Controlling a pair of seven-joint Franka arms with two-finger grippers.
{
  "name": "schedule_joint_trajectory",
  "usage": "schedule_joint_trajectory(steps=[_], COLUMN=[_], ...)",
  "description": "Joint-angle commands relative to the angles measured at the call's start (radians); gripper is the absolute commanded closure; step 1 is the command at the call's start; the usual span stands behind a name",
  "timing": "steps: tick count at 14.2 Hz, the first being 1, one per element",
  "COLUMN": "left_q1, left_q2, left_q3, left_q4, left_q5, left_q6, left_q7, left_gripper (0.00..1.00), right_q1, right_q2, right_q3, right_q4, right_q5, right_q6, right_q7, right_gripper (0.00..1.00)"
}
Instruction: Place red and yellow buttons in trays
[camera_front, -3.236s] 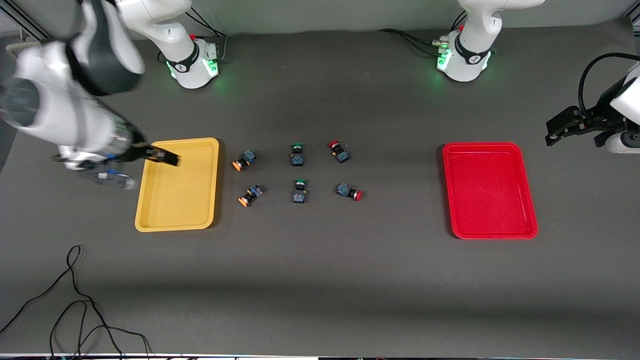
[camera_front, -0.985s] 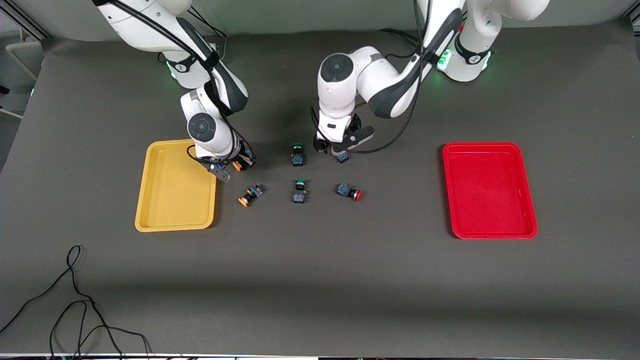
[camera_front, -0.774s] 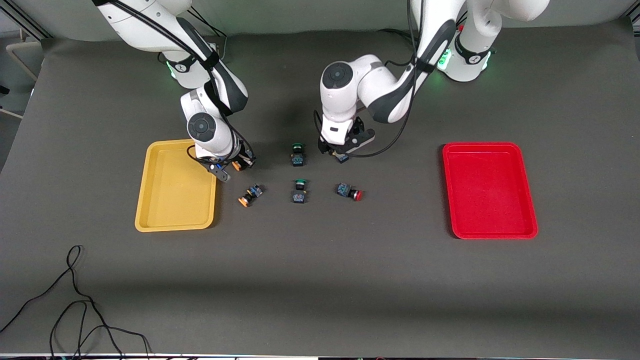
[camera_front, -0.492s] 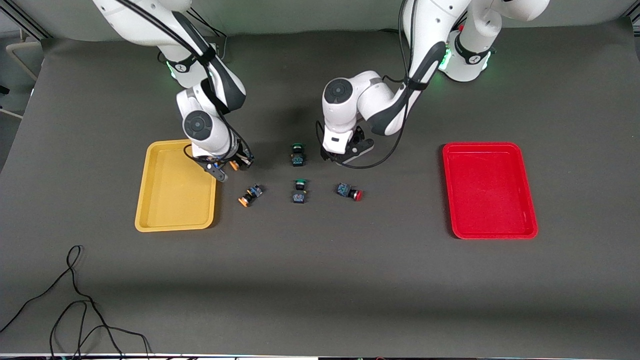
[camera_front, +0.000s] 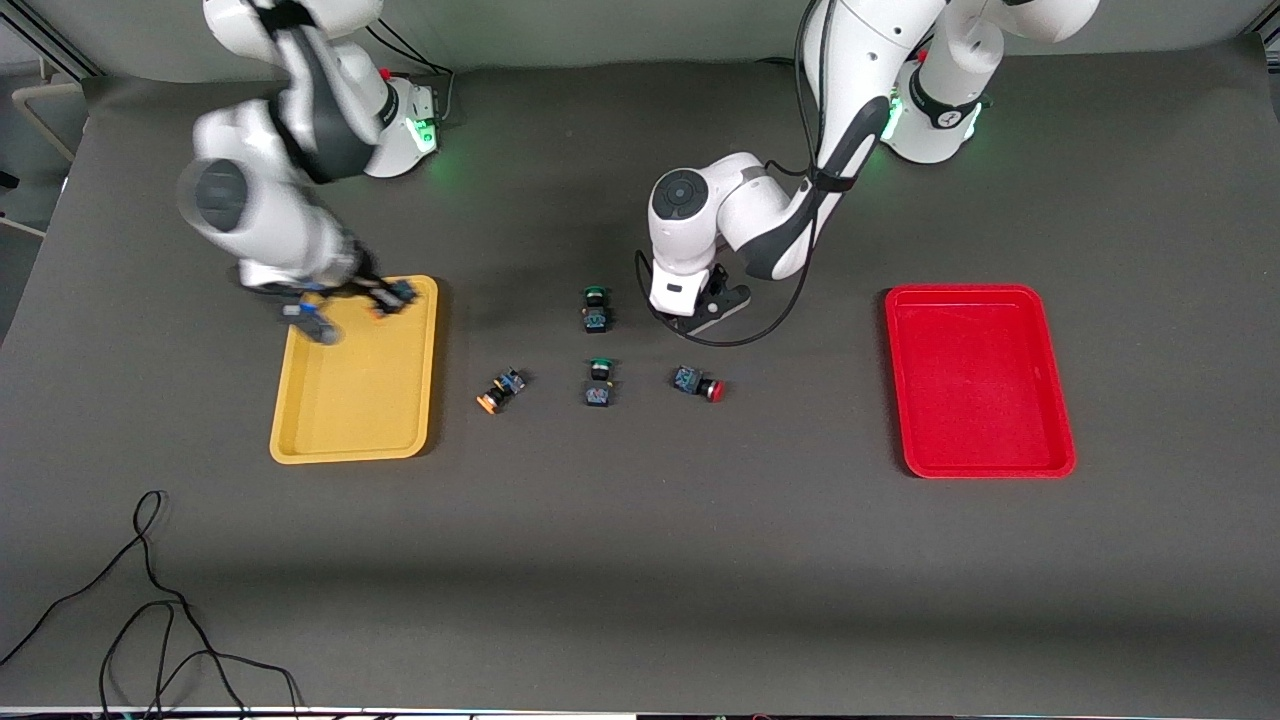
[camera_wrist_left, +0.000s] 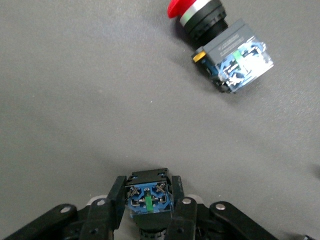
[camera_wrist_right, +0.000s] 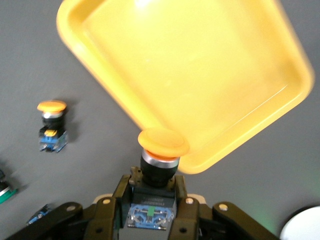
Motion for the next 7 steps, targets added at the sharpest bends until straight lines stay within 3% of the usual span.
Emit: schedule_joint_trajectory(steps=[1,4,7], left_q1=[0.012,0.06,0.123], left_q2=[0.002,-0.09,-0.206], left_q3=[0.002,-0.011,-0.018], left_q4=[0.033,0.063,0.061], left_q5=[0.021,0.007,-0.135], left_q6=[-0.013,-0.106,-0.203], left_q7=[-0.016,0.037,0.355], left_gripper=[0.93,0.95,1.0], right_q1=[0.006,0.006,0.004], right_q2=[0.012,0.082,0.166], right_q3=[-0.058,-0.118,-0.166], right_q4=[-0.035,-0.125,-0.173], right_q5=[-0.007,-0.007,-0.006], right_q6=[0.016,0.19,0.329], right_q7=[-0.082,-0.154,-0.238], right_gripper=[0.91,0.91,0.91])
